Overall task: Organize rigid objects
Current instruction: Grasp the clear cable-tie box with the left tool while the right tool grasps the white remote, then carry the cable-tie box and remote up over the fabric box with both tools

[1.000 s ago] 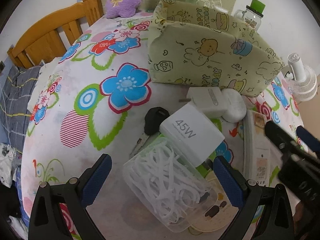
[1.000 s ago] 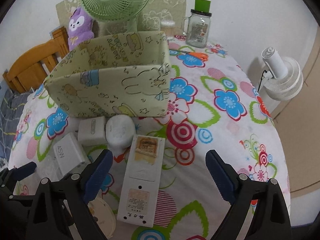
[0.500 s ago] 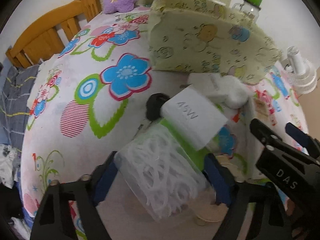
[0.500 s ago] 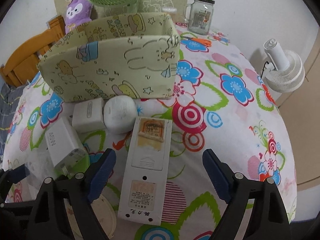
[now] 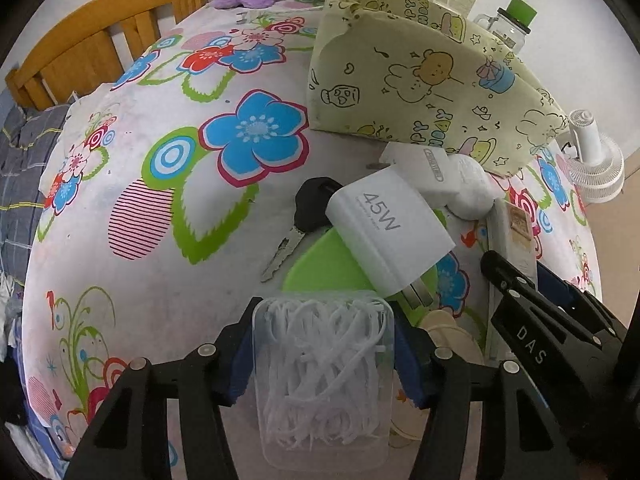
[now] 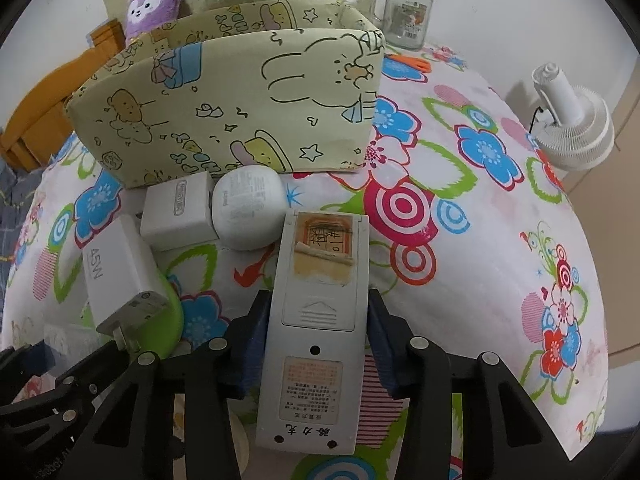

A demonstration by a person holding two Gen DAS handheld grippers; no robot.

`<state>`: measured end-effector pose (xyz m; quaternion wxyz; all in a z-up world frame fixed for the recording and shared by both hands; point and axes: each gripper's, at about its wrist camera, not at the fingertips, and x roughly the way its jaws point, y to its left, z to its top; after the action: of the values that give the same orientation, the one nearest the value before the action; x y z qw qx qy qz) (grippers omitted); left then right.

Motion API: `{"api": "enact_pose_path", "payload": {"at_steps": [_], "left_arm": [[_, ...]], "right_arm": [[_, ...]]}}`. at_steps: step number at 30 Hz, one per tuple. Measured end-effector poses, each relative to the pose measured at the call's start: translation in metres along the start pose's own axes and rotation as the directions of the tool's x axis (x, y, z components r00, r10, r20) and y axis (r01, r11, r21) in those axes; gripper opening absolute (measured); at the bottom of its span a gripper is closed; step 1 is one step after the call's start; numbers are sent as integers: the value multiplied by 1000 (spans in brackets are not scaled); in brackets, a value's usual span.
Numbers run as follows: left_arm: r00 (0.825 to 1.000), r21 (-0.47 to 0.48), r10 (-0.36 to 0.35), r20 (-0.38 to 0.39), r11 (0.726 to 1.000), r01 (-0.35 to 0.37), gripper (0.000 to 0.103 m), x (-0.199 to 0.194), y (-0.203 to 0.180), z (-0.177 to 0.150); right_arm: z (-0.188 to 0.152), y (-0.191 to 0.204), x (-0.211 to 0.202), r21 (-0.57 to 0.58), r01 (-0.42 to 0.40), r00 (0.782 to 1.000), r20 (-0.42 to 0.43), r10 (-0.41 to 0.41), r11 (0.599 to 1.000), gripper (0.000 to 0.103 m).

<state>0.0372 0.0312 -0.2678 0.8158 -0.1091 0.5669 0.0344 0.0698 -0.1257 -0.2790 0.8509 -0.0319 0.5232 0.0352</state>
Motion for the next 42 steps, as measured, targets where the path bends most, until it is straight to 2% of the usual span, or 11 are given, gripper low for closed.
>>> {"api": "enact_pose_path", "payload": {"at_steps": [20,42], "left_arm": [[992,85,-25,121,996,15,61,-48,-18,20],[968,158,-55,244,987,16,61,-116,-48,42]], "right_arm": [[10,-2,-60,28,-5,993,116,1,1000,48],[39,-12,-140,55,8,972,232,-21,998,48]]}}
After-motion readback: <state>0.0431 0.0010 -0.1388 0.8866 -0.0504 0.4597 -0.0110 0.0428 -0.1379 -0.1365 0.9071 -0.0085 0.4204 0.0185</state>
